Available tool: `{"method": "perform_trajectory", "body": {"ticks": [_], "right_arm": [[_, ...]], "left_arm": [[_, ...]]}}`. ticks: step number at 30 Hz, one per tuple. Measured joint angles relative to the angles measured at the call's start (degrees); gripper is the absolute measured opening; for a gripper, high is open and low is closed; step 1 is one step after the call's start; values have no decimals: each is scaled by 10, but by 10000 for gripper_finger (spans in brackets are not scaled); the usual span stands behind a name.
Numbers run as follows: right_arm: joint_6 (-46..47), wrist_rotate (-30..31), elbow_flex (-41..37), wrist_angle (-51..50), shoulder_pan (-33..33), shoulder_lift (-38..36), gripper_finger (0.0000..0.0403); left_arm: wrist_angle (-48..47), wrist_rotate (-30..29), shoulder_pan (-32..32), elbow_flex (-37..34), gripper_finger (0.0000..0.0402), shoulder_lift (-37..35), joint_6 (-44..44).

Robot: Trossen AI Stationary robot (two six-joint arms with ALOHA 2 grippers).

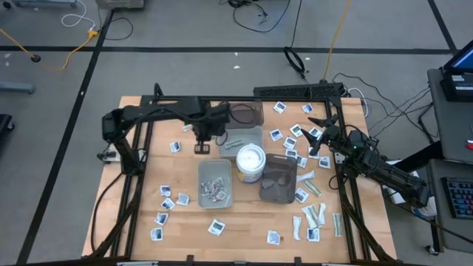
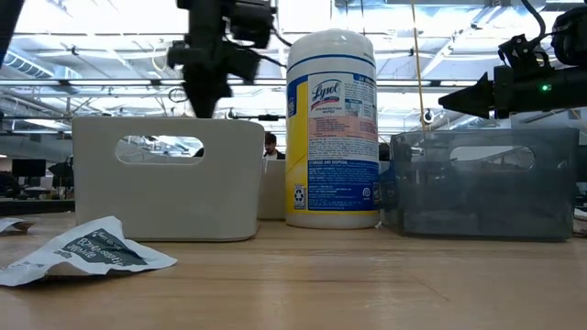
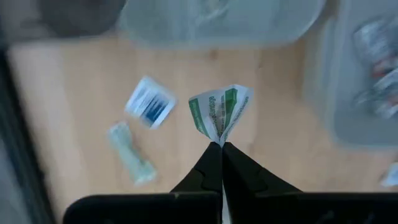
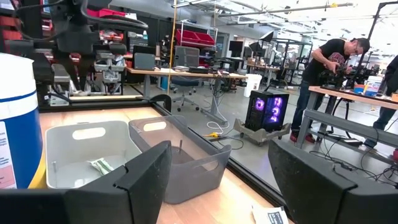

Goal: Pick & Place First Aid Supplies
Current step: Put the bandage into the top gray bin

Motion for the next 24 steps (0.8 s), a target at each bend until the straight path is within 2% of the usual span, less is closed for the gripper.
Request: {"method": "perform_trajectory", "body": {"ticks": [7,15,18,24], "right_arm": [[0,0,0,0,0,0,263],[0,0,0,0,0,0,263],[0,0,0,0,0,0,263],[0,0,0,0,0,0,263]], "left_arm": [[-16,20,2,123,1,109,7],[-79,21,3,303,0,222,25],[-83,22,2,319,0,232,25],[-60,25,0,288,0,264,8]]}}
